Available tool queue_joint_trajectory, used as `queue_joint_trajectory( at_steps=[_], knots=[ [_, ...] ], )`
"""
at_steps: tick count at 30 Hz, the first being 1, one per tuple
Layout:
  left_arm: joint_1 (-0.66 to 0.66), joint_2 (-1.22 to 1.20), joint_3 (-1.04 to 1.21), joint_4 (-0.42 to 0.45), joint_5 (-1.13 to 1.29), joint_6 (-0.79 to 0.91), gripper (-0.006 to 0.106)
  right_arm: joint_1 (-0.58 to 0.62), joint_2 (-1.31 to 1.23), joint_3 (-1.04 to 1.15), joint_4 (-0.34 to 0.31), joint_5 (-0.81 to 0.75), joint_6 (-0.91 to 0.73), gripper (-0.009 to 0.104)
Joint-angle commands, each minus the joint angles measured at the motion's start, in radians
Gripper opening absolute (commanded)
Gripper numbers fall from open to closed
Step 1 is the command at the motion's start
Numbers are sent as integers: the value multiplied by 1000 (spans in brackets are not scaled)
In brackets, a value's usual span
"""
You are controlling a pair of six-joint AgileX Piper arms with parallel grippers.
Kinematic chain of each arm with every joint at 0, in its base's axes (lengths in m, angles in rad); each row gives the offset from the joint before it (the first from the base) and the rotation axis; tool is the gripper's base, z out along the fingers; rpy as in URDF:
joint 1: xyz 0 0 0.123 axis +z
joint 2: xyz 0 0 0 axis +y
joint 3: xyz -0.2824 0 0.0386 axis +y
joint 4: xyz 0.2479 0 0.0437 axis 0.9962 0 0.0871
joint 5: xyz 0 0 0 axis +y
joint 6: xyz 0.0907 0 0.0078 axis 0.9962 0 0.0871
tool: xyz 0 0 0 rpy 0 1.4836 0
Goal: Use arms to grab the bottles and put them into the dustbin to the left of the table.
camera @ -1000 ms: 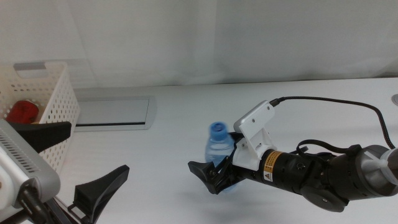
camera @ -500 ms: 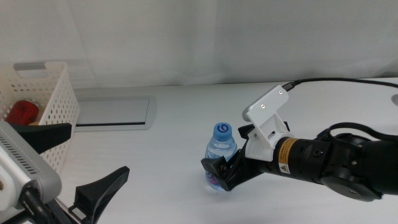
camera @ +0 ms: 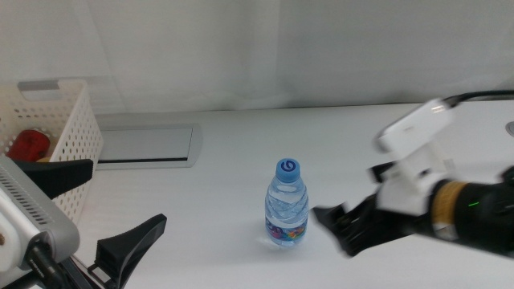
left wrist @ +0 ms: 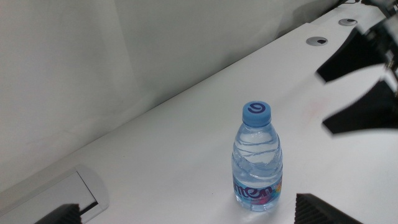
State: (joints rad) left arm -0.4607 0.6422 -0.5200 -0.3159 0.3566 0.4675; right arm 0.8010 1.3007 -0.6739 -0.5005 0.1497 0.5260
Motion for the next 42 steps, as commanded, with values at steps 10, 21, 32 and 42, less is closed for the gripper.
queue_joint_trajectory(
  at_steps=[10, 21, 32, 42],
  knots=[
    [-7, 0, 4, -6, -24, -4, 89, -392, -277, 9, 60, 278, -92, 103],
    [-7, 0, 6, -42, -20, -4, 89, -589, -713, 9, 354, 459, -300, 103],
    [-58, 142, 130, -250, -265, 71, 89, -589, -798, 9, 343, 554, -300, 103],
    [-340, 455, 130, -250, -625, 70, 89, -589, -798, 9, 339, 552, -300, 103]
  ],
)
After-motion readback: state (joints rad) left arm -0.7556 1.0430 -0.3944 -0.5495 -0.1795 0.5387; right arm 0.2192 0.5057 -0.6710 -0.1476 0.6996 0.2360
